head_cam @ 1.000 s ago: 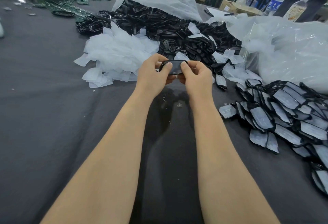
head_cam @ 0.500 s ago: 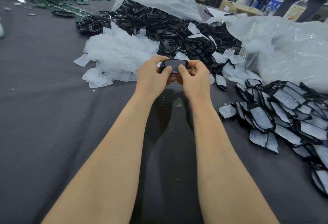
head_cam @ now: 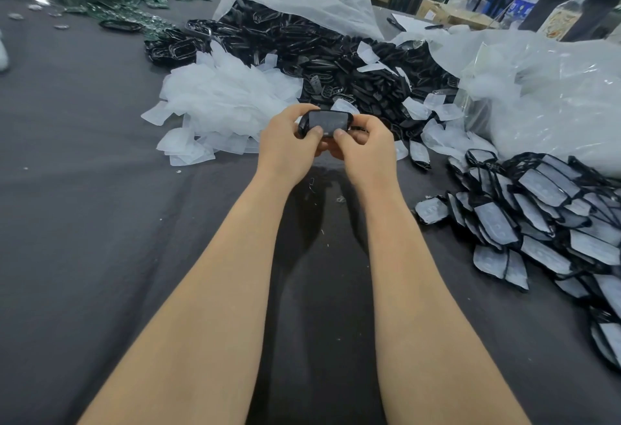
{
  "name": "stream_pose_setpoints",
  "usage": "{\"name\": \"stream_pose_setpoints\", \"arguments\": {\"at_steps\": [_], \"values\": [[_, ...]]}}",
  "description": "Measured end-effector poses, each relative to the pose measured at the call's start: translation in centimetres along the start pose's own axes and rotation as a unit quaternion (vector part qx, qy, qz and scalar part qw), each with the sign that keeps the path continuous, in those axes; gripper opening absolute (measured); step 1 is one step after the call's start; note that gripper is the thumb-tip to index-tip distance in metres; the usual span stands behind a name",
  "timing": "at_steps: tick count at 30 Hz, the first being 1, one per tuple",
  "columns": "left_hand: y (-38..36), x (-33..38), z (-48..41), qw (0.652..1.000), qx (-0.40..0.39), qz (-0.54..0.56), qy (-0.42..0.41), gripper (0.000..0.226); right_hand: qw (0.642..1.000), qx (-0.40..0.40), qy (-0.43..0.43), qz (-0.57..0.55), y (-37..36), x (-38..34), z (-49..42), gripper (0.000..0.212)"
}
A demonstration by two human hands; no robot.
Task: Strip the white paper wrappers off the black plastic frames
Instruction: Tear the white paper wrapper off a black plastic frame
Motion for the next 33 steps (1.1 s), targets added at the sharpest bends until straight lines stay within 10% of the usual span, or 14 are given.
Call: {"name": "stream_pose_setpoints", "arguments": {"at_steps": [33], "values": [[-0.4, 0.8, 0.4, 1.000, -0.021, 0.013, 0.009, 0.014, 0.997, 0.038, -0.030, -0.067, 1.6, -0.2, -0.1, 0.011]]}}
Point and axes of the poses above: each hand's wrist, its own z-axis away from the middle knuckle, its own y-axis out of the back of the hand, x = y × z, the point moved 5 cm from there along -z, towards the middle knuckle, and after that the axes turned 11 degrees about -y, right-handed, at the moved point
